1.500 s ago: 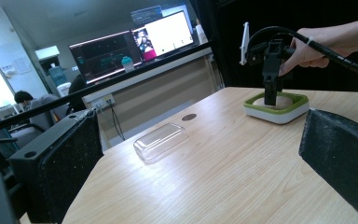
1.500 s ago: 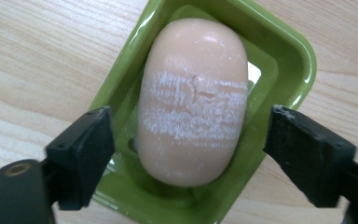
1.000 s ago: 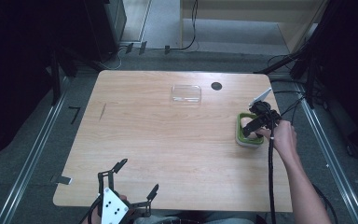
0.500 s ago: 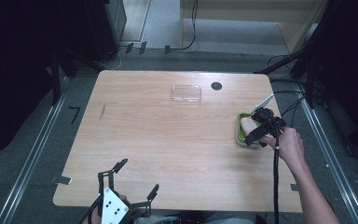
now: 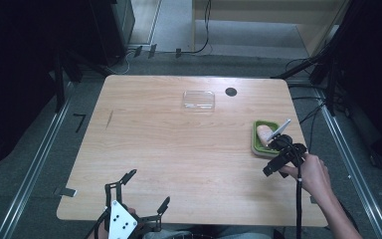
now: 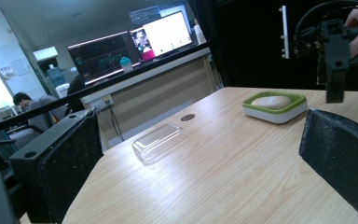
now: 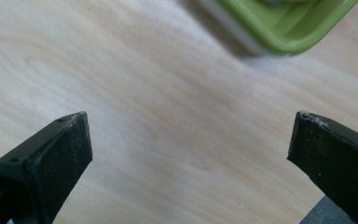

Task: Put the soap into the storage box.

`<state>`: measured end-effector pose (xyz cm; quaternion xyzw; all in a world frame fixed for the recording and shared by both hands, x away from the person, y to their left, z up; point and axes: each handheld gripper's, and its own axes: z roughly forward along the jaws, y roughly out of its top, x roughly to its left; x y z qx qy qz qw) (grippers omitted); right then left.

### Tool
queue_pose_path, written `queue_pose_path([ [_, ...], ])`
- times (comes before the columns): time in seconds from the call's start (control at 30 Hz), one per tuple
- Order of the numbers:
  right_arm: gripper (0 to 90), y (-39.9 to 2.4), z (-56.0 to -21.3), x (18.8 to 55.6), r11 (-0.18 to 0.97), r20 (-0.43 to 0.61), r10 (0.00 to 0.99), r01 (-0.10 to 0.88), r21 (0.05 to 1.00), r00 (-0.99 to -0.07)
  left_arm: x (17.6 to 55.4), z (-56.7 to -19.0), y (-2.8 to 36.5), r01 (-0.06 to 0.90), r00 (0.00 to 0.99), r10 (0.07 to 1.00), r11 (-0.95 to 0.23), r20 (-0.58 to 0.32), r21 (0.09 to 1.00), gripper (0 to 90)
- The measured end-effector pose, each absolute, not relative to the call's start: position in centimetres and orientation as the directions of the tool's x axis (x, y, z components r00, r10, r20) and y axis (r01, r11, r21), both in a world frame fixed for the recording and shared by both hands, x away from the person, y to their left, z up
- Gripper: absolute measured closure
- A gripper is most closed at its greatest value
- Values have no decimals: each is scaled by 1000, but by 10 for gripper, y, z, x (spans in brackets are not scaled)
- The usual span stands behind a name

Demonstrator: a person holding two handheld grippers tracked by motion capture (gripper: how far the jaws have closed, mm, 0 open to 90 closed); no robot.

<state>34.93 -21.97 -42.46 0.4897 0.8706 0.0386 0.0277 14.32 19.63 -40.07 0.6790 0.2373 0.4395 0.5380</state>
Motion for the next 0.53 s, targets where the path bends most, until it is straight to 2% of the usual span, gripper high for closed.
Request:
queue_pose_path([
  [0.33, 0, -220, -445, 319, 544, 8, 839, 838, 42, -545, 143, -401, 196, -150, 501, 795, -309, 342, 939, 0],
  [0.53, 10, -222, -454, 315, 554, 17, 832, 831, 44, -555, 143, -401, 196, -149, 498, 796, -312, 343, 938, 0],
])
